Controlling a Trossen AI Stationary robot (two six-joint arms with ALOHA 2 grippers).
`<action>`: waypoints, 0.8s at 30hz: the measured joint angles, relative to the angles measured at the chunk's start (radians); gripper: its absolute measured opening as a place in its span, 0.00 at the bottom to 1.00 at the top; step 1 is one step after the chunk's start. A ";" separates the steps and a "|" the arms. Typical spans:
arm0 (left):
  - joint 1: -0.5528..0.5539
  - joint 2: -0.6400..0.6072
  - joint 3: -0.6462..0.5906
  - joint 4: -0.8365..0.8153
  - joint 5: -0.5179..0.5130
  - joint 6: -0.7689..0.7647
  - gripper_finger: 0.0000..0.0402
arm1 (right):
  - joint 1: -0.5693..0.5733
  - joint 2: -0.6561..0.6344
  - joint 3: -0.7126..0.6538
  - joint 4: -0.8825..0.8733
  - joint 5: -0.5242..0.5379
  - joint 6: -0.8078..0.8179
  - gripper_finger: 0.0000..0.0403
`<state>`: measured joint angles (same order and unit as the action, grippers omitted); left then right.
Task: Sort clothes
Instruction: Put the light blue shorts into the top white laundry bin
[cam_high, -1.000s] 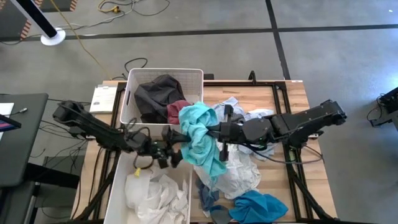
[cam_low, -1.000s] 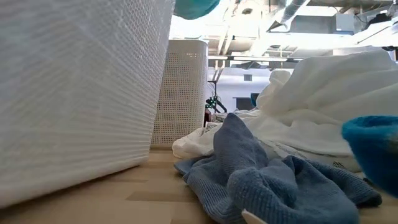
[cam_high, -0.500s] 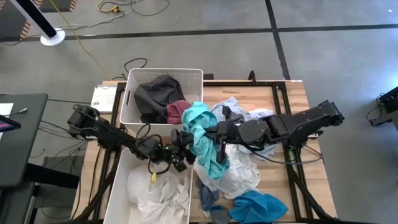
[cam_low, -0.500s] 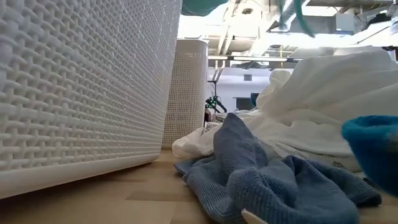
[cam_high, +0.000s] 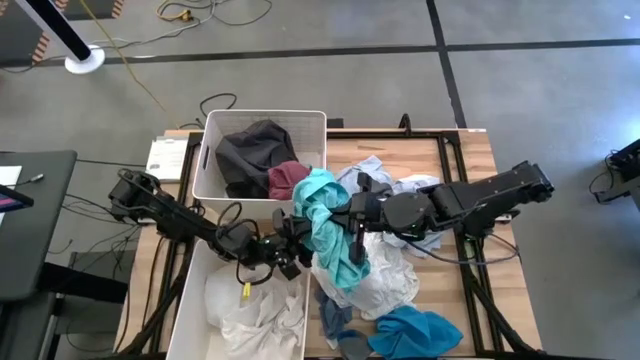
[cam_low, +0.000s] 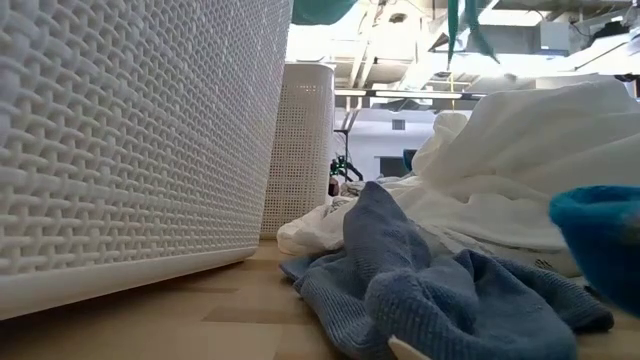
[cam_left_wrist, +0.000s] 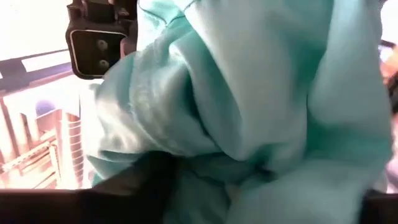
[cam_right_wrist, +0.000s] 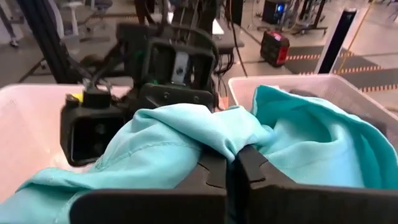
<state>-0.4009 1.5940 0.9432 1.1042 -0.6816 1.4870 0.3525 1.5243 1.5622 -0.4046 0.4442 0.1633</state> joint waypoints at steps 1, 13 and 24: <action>-0.005 -0.001 0.000 -0.008 -0.006 0.010 0.47 | 0.004 0.000 0.000 -0.009 -0.002 0.006 0.05; -0.052 -0.002 0.003 -0.096 -0.072 0.061 0.02 | 0.058 -0.007 -0.003 -0.189 -0.008 -0.037 0.19; -0.078 -0.047 0.007 -0.088 -0.223 0.150 0.02 | 0.103 -0.012 -0.006 -0.422 -0.004 0.035 0.33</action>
<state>-0.4786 1.5473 0.9501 1.0164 -0.9051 1.6374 0.4551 1.5120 1.5566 -0.8264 0.4404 0.1981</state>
